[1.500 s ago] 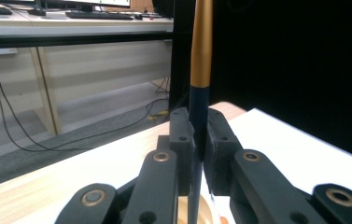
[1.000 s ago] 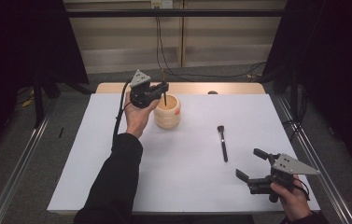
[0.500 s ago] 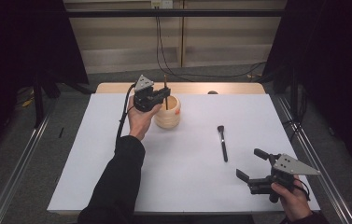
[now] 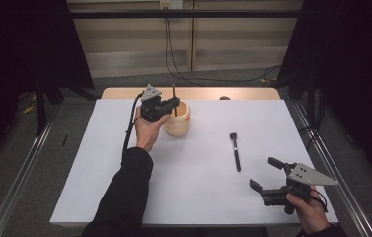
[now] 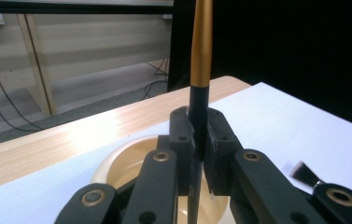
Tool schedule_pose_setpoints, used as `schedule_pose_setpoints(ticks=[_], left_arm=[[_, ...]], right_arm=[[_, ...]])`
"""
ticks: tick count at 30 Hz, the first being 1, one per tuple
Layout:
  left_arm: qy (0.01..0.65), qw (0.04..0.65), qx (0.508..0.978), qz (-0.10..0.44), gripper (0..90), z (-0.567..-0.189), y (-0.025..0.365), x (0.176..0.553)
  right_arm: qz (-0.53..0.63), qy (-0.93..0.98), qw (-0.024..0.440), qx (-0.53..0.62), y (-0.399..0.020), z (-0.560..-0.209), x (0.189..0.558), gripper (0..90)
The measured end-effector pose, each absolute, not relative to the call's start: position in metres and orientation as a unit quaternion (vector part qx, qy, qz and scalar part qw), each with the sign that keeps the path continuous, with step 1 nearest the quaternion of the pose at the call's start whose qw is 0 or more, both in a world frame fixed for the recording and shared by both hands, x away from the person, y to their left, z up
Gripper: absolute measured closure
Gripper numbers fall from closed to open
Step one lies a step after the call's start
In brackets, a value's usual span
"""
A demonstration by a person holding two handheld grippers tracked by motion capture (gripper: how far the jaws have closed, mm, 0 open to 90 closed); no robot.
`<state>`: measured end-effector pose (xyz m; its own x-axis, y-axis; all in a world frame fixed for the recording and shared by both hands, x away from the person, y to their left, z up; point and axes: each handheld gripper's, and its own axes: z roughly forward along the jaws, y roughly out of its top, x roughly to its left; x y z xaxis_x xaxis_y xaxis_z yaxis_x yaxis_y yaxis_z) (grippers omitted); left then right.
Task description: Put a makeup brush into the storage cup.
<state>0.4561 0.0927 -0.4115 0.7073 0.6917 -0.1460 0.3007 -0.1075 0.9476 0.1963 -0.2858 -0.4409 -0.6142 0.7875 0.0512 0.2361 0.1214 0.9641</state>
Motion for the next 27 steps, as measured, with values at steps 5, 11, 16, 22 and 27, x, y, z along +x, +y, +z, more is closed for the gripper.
schedule_pose_setpoints(ticks=[5, 11, 16, 22, 27], left_arm=[[0.351, 0.565, 0.727, 0.172, 83.4, -0.4176, 0.0958, 0.4583], [0.348, 0.565, 0.729, 0.17, 83.2, -0.418, 0.0976, 0.4576], [0.356, 0.561, 0.729, 0.164, 82.7, -0.4203, 0.1008, 0.4585], [0.352, 0.564, 0.727, 0.171, 70.7, -0.4201, 0.1011, 0.4585], [0.363, 0.564, 0.721, 0.174, 51.2, -0.4205, 0.1002, 0.4584]], right_arm=[[0.556, 0.707, 0.244, 0.363, -0.2854, -0.441, 0.1964, 0.6], [0.555, 0.707, 0.246, 0.364, -0.2854, -0.4413, 0.1973, 0.6], [0.554, 0.707, 0.244, 0.365, -0.2846, -0.4412, 0.1966, 0.6], [0.554, 0.706, 0.244, 0.368, -0.2849, -0.4412, 0.1966, 0.6], [0.554, 0.706, 0.244, 0.367, -0.2849, -0.4412, 0.1966, 0.5]])
